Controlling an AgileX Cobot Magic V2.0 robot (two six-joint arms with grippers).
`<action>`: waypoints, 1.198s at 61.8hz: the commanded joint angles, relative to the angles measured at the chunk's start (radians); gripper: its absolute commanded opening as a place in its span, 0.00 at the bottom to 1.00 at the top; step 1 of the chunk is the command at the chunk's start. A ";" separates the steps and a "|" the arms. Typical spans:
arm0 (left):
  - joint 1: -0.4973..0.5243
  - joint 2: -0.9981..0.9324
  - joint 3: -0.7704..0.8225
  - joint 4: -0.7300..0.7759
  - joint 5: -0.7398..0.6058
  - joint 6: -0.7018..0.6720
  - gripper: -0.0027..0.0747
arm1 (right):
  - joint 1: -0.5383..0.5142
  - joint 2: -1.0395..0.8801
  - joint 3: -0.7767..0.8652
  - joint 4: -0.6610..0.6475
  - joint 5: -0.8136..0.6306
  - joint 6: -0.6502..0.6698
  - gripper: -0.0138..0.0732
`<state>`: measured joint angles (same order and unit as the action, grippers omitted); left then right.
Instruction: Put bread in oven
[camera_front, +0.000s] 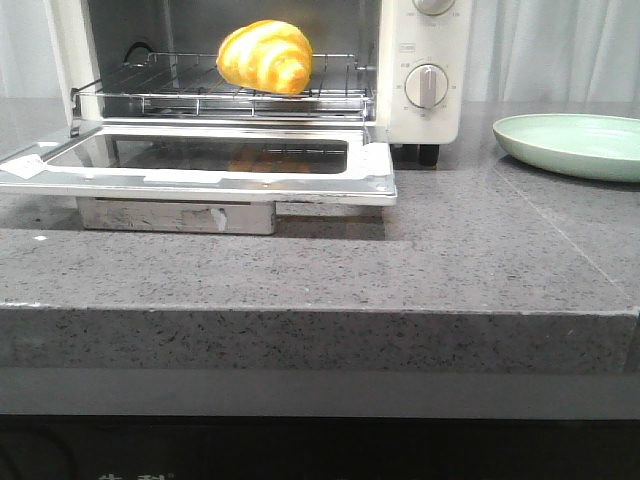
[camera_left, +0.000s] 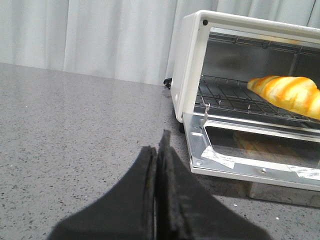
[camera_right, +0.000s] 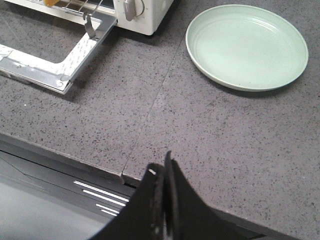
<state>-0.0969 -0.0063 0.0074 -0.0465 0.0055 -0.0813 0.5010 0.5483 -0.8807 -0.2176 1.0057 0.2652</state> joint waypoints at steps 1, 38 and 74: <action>0.003 -0.020 0.023 -0.006 -0.083 -0.001 0.01 | -0.005 0.006 -0.020 -0.025 -0.071 -0.010 0.08; 0.003 -0.020 0.023 -0.006 -0.083 -0.001 0.01 | -0.450 -0.461 0.676 0.194 -0.789 -0.009 0.08; 0.003 -0.020 0.023 -0.006 -0.083 -0.001 0.01 | -0.456 -0.579 0.911 0.195 -1.017 -0.009 0.08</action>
<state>-0.0969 -0.0063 0.0074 -0.0465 0.0000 -0.0813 0.0523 -0.0099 0.0255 -0.0229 0.0752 0.2652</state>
